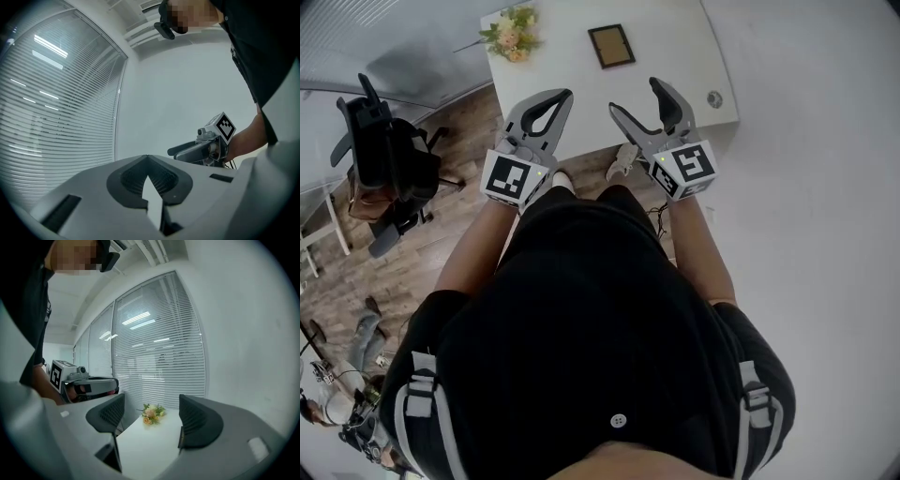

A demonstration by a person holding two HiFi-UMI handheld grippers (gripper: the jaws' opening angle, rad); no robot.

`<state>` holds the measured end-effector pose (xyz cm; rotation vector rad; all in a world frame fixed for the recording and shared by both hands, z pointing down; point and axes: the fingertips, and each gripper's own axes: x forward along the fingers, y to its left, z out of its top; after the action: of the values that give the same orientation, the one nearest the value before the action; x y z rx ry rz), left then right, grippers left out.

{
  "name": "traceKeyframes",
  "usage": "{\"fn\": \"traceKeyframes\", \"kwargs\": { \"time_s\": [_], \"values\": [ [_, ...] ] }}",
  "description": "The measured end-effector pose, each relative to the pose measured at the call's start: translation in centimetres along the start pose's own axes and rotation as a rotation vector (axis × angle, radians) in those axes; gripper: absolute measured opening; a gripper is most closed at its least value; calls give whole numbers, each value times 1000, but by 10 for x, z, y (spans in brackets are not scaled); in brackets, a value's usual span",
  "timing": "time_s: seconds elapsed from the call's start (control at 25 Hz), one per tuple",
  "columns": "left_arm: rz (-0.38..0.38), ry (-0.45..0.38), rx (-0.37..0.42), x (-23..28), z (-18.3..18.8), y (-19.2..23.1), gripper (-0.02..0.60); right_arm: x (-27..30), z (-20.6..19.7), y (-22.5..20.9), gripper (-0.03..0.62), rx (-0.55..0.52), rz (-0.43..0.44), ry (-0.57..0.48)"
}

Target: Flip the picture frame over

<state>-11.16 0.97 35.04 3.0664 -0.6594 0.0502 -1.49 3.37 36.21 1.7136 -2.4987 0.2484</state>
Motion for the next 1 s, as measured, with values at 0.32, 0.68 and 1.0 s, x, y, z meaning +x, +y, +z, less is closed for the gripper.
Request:
{"fn": "traceKeyframes", "kwargs": {
  "time_s": [0.32, 0.68, 1.0],
  "values": [
    [75, 20, 11, 52, 6, 18, 5, 36, 3, -59, 360, 9, 81, 1],
    [201, 52, -11, 129, 9, 40, 5, 73, 5, -138, 360, 34, 205, 38],
    [320, 80, -10, 172, 8, 50, 5, 98, -1, -188, 360, 48, 312, 68]
  ]
}}
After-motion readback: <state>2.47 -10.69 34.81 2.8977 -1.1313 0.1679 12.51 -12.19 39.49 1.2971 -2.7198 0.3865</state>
